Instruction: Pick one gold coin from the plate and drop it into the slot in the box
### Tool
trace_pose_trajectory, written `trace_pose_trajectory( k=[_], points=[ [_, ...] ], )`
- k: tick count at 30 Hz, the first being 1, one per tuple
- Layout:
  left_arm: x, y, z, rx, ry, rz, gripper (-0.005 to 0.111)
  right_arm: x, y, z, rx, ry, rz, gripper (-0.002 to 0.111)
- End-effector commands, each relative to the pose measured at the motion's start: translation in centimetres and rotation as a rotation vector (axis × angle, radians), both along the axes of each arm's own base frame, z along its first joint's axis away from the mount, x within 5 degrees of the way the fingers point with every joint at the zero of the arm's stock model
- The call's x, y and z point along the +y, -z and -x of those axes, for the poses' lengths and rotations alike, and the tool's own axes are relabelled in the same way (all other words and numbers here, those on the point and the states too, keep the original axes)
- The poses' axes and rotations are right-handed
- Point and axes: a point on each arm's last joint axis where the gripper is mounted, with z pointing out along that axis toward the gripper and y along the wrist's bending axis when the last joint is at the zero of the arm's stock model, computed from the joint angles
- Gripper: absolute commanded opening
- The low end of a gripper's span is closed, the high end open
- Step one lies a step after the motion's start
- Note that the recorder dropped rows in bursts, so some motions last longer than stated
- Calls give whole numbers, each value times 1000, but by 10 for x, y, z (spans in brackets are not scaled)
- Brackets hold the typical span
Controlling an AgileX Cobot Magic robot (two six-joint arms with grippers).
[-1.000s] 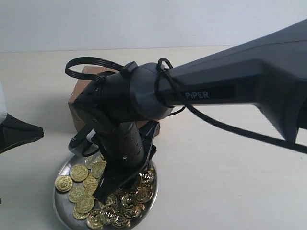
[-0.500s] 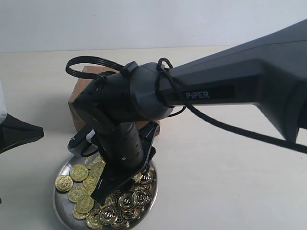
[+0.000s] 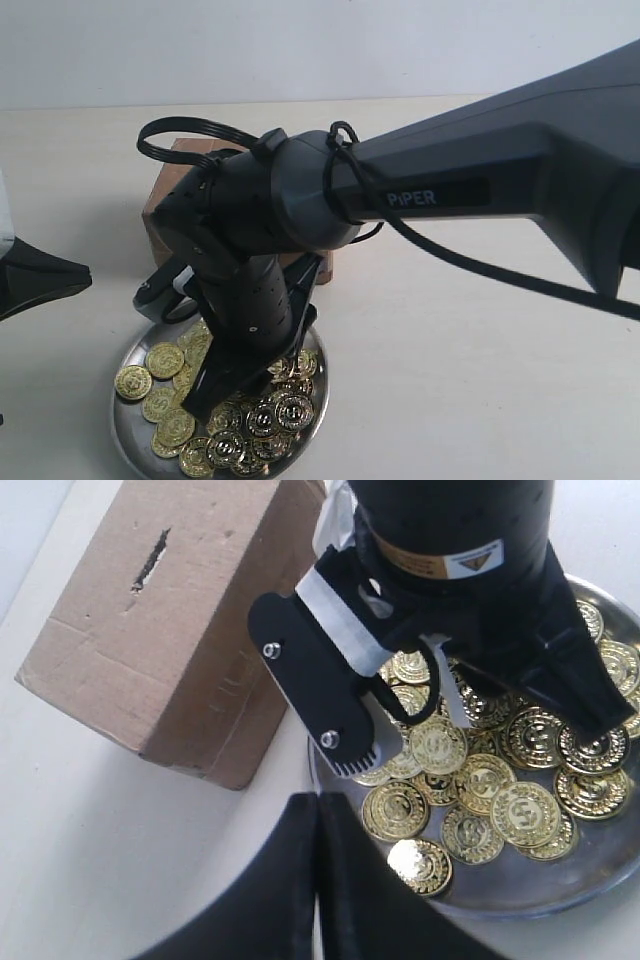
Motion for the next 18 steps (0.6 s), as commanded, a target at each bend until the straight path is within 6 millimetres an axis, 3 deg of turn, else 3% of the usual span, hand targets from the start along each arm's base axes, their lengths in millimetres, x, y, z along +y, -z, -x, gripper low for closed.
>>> trace_pose_trajectory(
  k=[1,9,18],
  points=[
    [-1,1,1,3,-2,14,0,3,-1,-1,-16,-7,-25,49],
    [-1,1,1,3,-2,14,0,3,6,-1,-7,-5,-11,48],
    [-1,1,1,3,-2,14,0,3,6,-2,-13,-10,-6,37]
  ],
)
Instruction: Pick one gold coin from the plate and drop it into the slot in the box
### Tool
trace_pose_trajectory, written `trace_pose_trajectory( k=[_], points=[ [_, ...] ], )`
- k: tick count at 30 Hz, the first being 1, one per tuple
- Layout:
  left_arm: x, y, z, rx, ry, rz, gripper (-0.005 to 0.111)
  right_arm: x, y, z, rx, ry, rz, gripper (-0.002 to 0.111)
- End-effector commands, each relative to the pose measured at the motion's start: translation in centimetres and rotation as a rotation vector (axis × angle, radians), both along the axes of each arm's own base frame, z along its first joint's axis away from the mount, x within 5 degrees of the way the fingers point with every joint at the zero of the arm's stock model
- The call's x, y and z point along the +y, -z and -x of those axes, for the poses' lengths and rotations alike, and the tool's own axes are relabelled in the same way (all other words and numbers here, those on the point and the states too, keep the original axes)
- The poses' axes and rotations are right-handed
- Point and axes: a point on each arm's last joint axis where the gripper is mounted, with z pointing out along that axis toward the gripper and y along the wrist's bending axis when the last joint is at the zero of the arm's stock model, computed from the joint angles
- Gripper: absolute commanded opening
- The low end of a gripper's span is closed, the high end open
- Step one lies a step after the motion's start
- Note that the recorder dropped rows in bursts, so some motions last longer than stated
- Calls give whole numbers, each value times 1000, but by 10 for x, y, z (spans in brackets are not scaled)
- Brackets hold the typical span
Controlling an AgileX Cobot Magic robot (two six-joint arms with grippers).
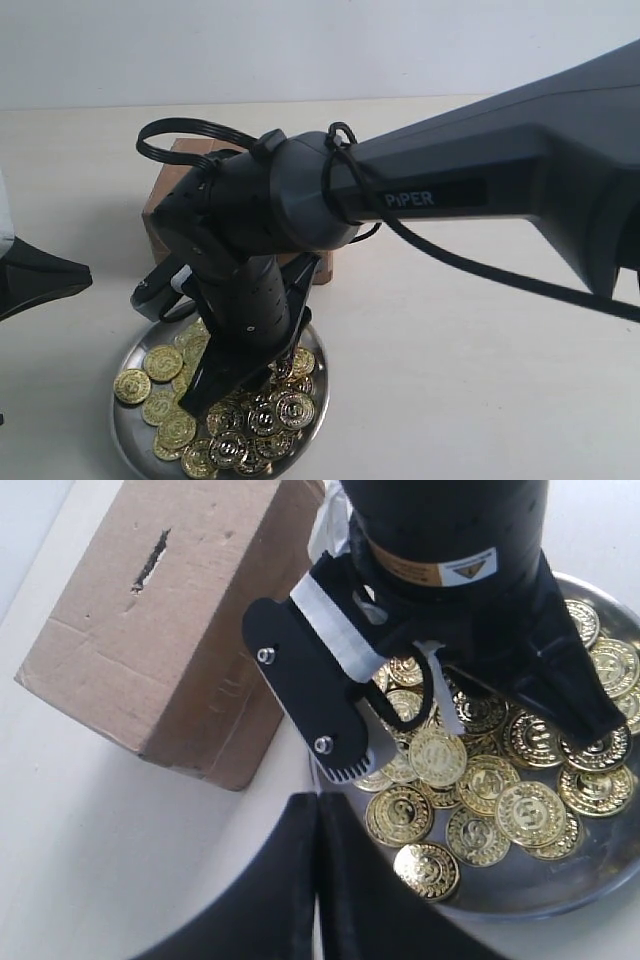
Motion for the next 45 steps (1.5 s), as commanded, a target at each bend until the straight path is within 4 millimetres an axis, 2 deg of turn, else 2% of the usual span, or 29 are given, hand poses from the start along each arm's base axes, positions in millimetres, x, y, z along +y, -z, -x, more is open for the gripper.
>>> trace_pose_trajectory(
  k=[1,6,9,19,22,24,28,31,35,40,45],
  points=[
    [-1,1,1,2,-1,13,0,0,5,-1,-7,-9,9,35],
    [-1,1,1,2,-1,13,0,0,4,-1,-8,-9,8,32],
    [-1,1,1,2,-1,13,0,0,-4,-1,-23,-13,-5,32],
    [0,1,0,-22,1,-1,0,-2,-46,0,-74,-91,-74,32],
    [-1,6,3,-43,56,-64,0,-7,-59,3,-65,-148,-55,32],
    [0,16,11,-83,155,-172,1,-13,-72,8,-31,-204,-33,32],
    [6,37,31,-246,298,-296,21,-17,-100,26,78,-330,-117,32],
    [14,41,44,-378,353,-318,40,-16,-117,38,137,-391,-224,32],
    [24,40,65,-510,391,-258,62,-17,-142,53,203,-488,-351,32],
    [25,31,81,-612,466,-172,63,-15,-154,66,278,-594,-461,32],
    [14,30,92,-677,662,-146,63,-14,-155,68,295,-591,-485,32]
  ],
)
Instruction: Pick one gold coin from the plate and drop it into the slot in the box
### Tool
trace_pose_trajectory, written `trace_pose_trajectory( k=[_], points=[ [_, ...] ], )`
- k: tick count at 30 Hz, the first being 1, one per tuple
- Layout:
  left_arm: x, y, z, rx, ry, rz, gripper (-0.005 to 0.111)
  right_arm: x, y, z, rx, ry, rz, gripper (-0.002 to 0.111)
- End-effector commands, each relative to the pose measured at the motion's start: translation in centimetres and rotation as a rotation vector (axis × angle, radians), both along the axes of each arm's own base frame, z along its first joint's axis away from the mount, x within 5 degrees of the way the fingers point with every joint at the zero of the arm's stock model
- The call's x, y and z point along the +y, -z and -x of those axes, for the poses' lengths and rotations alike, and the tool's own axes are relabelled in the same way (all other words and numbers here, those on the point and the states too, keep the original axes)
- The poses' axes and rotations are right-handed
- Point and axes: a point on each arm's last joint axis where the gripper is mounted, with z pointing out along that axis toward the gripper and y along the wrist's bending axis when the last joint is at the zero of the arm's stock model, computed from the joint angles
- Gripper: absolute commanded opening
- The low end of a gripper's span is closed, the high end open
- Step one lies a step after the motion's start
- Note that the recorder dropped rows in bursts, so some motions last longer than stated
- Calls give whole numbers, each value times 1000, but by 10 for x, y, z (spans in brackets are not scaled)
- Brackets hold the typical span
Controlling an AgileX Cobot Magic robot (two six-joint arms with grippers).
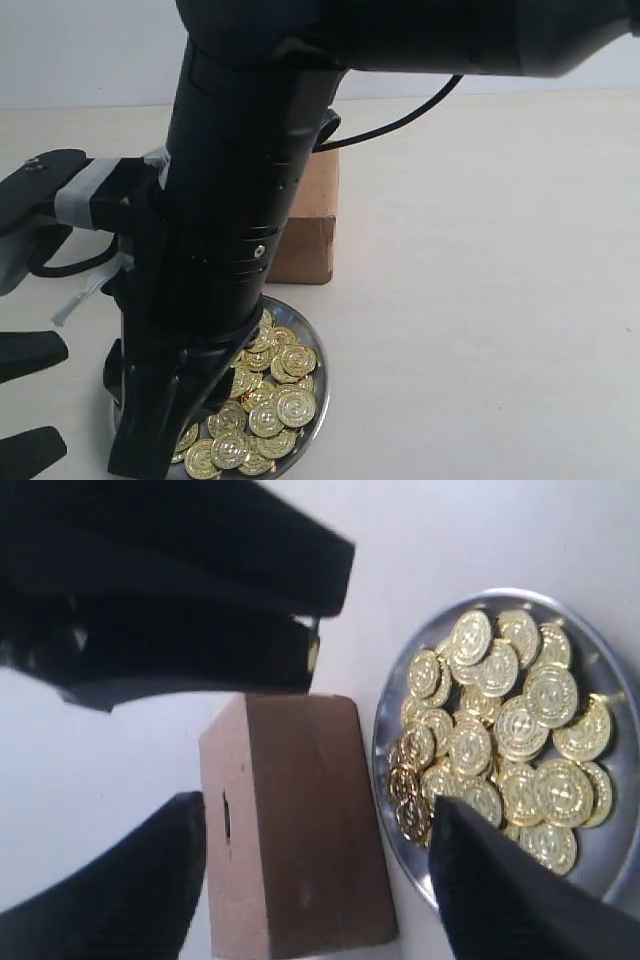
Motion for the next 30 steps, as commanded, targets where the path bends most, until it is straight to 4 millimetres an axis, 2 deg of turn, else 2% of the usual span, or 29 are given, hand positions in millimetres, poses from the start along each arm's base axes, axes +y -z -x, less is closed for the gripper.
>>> trace_pose_trajectory(
  k=[1,10,19,23,26,30],
  points=[
    [-6,-3,6,-48,106,27,63,1,-4,4,20,-19,-31,32],
    [-23,-4,1,-69,146,53,63,1,-5,4,29,-25,-43,32],
    [-34,3,2,-43,196,14,57,1,-5,4,28,-27,-44,32],
    [-39,0,1,-51,203,21,56,1,-5,4,28,-27,-44,32],
    [-42,-3,-1,-63,204,42,50,1,-5,4,28,-27,-44,32],
    [-46,-1,-3,-54,205,29,36,1,-5,4,28,-27,-44,32]
  ],
)
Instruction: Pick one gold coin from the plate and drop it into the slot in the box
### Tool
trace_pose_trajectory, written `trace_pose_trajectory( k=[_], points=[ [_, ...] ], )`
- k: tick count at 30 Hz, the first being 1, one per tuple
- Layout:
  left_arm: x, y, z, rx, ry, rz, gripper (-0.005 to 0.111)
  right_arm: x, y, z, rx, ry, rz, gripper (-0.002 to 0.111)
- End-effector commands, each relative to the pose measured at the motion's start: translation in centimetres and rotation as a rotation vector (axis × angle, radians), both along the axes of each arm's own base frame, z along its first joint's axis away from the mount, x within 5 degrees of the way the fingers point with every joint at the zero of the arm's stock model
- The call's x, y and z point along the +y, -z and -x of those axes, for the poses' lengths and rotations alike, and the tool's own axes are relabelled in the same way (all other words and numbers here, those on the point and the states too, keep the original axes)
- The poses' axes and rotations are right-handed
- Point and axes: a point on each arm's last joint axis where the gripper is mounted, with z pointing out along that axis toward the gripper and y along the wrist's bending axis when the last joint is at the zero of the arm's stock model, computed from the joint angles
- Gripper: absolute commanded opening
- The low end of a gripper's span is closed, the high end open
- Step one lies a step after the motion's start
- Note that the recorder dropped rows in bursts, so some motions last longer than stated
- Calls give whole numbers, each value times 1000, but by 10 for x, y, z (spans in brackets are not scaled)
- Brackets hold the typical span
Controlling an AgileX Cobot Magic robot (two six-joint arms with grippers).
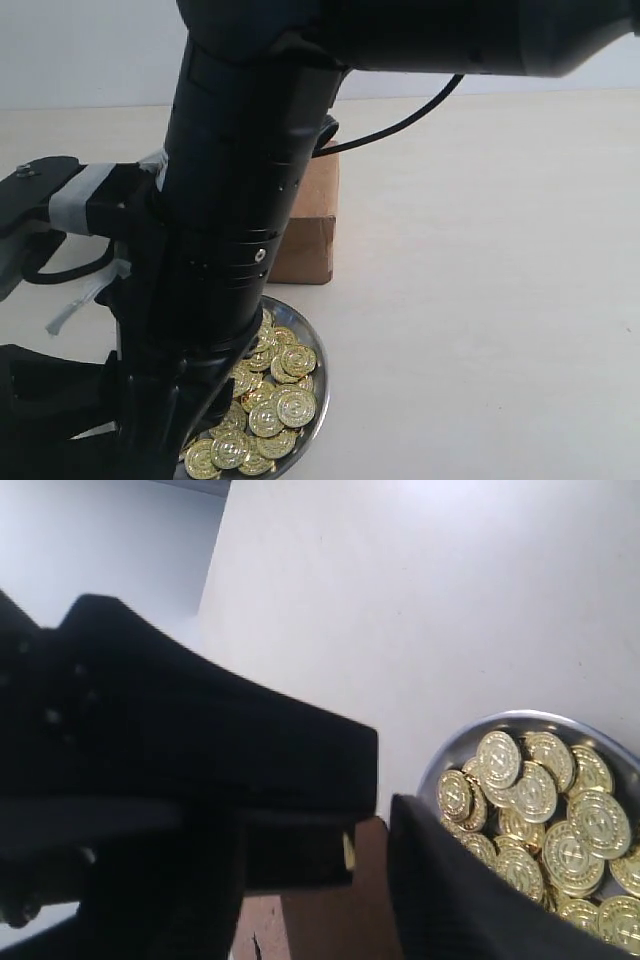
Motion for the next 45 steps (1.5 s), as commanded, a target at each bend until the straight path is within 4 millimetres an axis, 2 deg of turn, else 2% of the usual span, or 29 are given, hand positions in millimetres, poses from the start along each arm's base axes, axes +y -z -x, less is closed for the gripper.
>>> trace_pose_trajectory(
  k=[1,11,15,16,23,26,30,32,35,36,38,41,45],
  points=[
    [-6,-2,-2,-5,8,7,34,2,-3,0,-9,5,-32,32],
    [-7,-1,-2,-5,9,7,27,2,-3,0,-9,5,-32,32],
    [-7,-1,-2,-4,9,5,2,2,-3,0,-9,5,-33,32],
    [-7,-1,-2,-2,9,1,0,2,-3,0,-9,5,-33,32],
    [-6,1,-2,5,8,-16,0,2,-3,0,-9,5,-33,32],
    [-6,1,-2,8,8,-22,0,1,-6,1,-11,8,-37,41],
    [-5,3,-2,19,5,-35,0,-8,-19,-2,-97,32,-18,65],
    [-5,4,-1,36,-2,-43,0,-17,-31,-7,-197,73,12,67],
    [-4,6,-1,101,-31,-48,0,-38,-54,-18,-396,191,62,60],
    [-3,7,-1,119,-44,-53,0,-47,-64,-22,-478,244,74,54],
    [-1,8,-4,171,-91,-46,0,-65,-82,-29,-636,342,102,36],
    [1,-4,-14,274,-225,-19,0,-88,-109,-32,-762,520,81,2],
    [1,-28,-39,390,-448,80,0,-111,-132,-27,-752,680,6,0]
  ],
)
